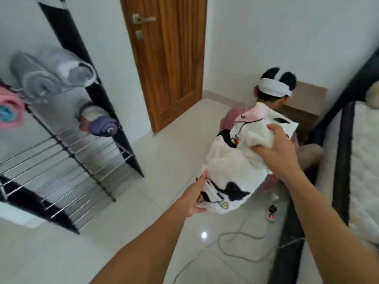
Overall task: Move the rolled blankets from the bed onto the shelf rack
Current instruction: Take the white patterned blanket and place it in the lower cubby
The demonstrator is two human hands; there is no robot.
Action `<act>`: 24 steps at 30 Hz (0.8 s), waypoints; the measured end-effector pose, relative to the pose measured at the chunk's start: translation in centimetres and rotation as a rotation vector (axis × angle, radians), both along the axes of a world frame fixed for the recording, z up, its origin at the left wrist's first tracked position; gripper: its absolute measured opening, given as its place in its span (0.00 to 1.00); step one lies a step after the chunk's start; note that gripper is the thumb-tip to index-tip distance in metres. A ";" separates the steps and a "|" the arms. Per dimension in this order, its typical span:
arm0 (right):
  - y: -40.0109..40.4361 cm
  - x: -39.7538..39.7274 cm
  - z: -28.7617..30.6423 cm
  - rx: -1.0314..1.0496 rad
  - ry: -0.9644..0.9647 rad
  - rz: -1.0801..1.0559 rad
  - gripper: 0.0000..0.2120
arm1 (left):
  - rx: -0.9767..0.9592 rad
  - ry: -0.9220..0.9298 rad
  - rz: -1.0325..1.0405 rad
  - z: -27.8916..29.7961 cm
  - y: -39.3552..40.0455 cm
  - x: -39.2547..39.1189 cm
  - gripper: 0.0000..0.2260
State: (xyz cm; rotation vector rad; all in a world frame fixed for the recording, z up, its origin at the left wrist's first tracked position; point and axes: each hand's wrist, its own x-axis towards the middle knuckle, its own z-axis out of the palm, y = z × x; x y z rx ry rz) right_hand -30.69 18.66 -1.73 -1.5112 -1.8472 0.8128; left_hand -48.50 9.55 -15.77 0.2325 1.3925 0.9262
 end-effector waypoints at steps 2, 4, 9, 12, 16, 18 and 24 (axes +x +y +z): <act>-0.4 -5.6 0.3 0.031 -0.014 0.120 0.32 | 0.015 -0.010 0.123 -0.5 -1.4 -4.4 0.33; -0.6 -10.8 0.4 0.059 -0.022 0.244 0.32 | 0.036 -0.038 0.261 -1.5 -2.4 -8.3 0.35; 0.4 -23.2 0.5 0.108 -0.035 0.529 0.32 | 0.082 -0.056 0.545 -1.8 -4.4 -16.4 0.30; 1.1 -30.4 -0.1 0.107 -0.009 0.668 0.33 | 0.087 -0.061 0.696 -2.6 -4.8 -21.3 0.33; 2.8 -40.0 -1.6 0.080 0.010 0.862 0.33 | 0.088 -0.052 0.919 -4.3 -3.0 -27.6 0.33; 3.6 -44.4 -2.4 0.070 -0.030 0.955 0.31 | 0.062 -0.072 1.046 -4.6 -1.6 -29.8 0.33; 5.4 -54.7 -4.7 0.039 -0.150 1.194 0.30 | 0.042 -0.148 1.244 -7.2 0.3 -34.4 0.34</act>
